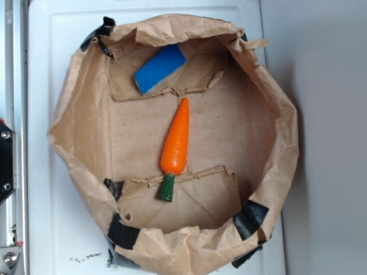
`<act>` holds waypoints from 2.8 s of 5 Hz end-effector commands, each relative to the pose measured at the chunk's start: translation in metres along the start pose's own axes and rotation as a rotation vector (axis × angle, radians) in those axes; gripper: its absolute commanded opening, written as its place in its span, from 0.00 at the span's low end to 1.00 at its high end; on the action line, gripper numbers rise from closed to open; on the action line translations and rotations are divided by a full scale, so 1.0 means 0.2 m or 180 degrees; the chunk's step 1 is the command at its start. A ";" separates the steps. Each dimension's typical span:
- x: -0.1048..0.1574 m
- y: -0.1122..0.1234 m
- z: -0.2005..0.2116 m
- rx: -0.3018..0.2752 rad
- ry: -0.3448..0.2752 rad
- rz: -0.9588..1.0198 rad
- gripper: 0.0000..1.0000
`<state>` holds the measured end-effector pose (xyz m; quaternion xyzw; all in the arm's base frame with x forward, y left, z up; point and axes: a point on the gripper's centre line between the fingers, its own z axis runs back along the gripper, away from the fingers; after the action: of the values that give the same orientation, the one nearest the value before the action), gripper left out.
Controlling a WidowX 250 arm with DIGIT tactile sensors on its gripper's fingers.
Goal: Grab the carrot.
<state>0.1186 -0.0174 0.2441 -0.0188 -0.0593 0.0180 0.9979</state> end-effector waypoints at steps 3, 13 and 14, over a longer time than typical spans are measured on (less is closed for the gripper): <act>-0.02 -0.13 -0.01 0.0037 0.0079 0.0334 1.00; 0.49 -0.10 -0.51 0.0076 -0.0246 0.0996 1.00; 0.49 -0.10 -0.51 0.0076 -0.0246 0.0996 1.00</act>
<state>0.2252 -0.0366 0.1485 -0.0107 -0.0788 0.1745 0.9814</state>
